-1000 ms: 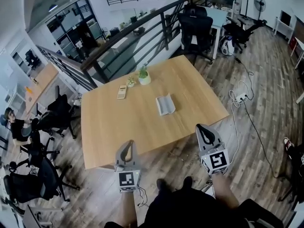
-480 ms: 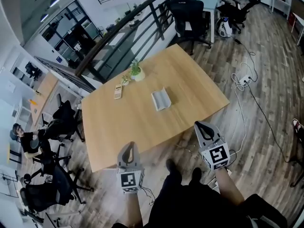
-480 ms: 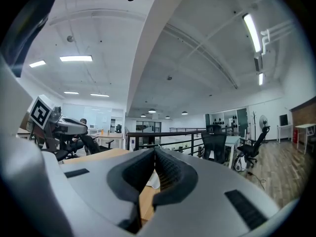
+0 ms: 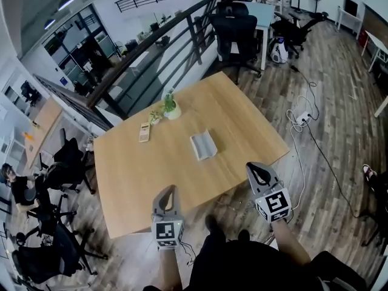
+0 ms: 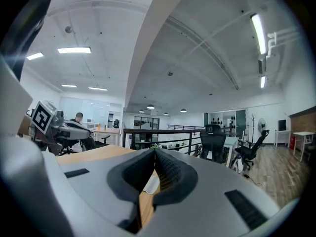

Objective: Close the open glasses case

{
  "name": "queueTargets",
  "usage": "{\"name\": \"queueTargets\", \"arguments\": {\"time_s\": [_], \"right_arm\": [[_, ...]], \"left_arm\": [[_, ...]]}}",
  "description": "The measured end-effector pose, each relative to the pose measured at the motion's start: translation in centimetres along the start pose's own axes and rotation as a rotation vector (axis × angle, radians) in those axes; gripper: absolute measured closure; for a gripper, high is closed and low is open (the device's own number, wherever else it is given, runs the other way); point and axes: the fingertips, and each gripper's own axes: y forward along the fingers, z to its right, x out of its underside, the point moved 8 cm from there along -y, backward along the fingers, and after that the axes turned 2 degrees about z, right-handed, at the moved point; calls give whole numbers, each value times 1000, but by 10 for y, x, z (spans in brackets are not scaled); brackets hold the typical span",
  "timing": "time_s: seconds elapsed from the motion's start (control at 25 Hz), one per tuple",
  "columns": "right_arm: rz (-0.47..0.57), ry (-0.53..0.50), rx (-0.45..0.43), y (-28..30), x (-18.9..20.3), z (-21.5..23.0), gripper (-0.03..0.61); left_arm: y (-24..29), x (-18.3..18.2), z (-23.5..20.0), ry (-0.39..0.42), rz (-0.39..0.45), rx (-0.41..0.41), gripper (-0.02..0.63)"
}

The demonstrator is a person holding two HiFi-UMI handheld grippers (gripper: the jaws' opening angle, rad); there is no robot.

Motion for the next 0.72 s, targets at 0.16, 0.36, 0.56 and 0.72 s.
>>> {"name": "queueTargets", "arguments": {"time_s": [0.16, 0.36, 0.56, 0.72], "right_arm": [[-2, -12, -4, 31, -8, -8, 563], [-30, -29, -28, 70, -10, -28, 563], [-63, -44, -66, 108, -10, -52, 563], [-89, -58, -88, 136, -11, -63, 563]], "left_arm": [[24, 9, -25, -1, 8, 34, 604], [43, 24, -53, -14, -7, 93, 604], [57, 40, -82, -42, 5, 94, 604], [67, 53, -106, -44, -16, 96, 604]]}}
